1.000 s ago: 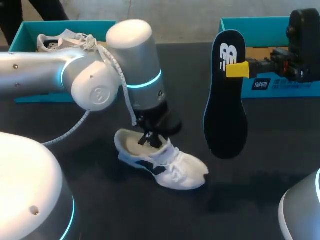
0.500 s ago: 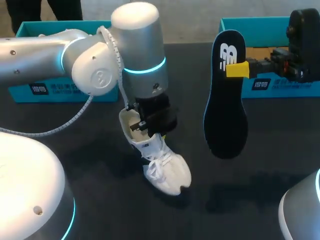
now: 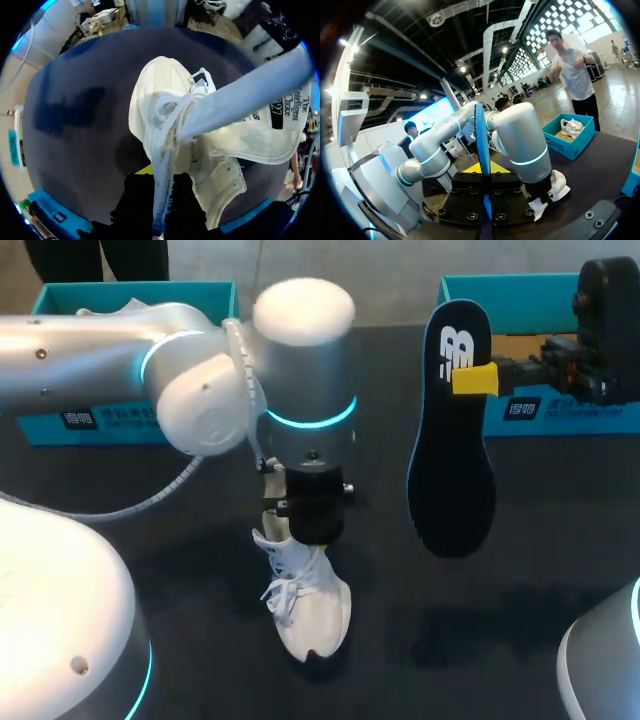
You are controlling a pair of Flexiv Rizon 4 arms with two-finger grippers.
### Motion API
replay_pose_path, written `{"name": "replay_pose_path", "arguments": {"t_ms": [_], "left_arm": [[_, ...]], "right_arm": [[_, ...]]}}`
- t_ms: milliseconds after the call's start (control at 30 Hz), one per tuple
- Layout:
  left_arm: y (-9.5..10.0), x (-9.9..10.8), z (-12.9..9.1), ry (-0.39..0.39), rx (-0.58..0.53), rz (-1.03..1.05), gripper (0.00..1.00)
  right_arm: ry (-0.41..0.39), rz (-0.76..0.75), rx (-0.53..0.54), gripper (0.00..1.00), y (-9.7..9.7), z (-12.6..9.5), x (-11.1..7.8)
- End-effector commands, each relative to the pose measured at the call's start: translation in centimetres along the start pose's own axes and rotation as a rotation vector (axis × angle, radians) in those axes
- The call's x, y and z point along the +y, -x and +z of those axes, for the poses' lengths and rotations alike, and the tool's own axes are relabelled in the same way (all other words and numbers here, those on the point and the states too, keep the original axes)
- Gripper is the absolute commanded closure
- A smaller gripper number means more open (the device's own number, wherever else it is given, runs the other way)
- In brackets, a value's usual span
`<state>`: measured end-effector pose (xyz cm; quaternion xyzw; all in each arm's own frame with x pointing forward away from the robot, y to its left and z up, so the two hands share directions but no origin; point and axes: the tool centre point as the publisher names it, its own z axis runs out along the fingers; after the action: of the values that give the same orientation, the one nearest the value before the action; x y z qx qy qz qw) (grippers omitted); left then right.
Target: Take the shoe out of the shoebox, open the shoe tongue, remove and reinsert the insole, then place the shoe into the shoebox
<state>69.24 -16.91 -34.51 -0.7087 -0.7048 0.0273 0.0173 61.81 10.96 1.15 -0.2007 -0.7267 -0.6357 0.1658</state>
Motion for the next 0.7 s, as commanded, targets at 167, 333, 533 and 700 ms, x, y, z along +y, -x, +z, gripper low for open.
{"name": "replay_pose_path", "arguments": {"t_ms": [167, 333, 533, 700], "left_arm": [[2.1, -1.1, 0.5, -0.029, 0.043, 0.039, 1.0], [2.8, -1.7, 1.5, -0.052, 0.049, 0.041, 1.0], [3.6, -2.5, 2.5, -0.078, 0.066, 0.041, 1.0], [3.9, -2.9, 3.5, -0.093, 0.084, 0.044, 1.0]], "right_arm": [[-0.003, 0.002, 0.0, 1.0, 0.2, 0.3, 0.1], [-0.003, 0.002, 0.0, 1.0, 0.2, 0.3, 0.1], [-0.003, 0.002, 0.0, 1.0, 0.2, 0.3, 0.1], [-0.003, 0.002, 0.0, 1.0, 0.2, 0.3, 0.1]]}}
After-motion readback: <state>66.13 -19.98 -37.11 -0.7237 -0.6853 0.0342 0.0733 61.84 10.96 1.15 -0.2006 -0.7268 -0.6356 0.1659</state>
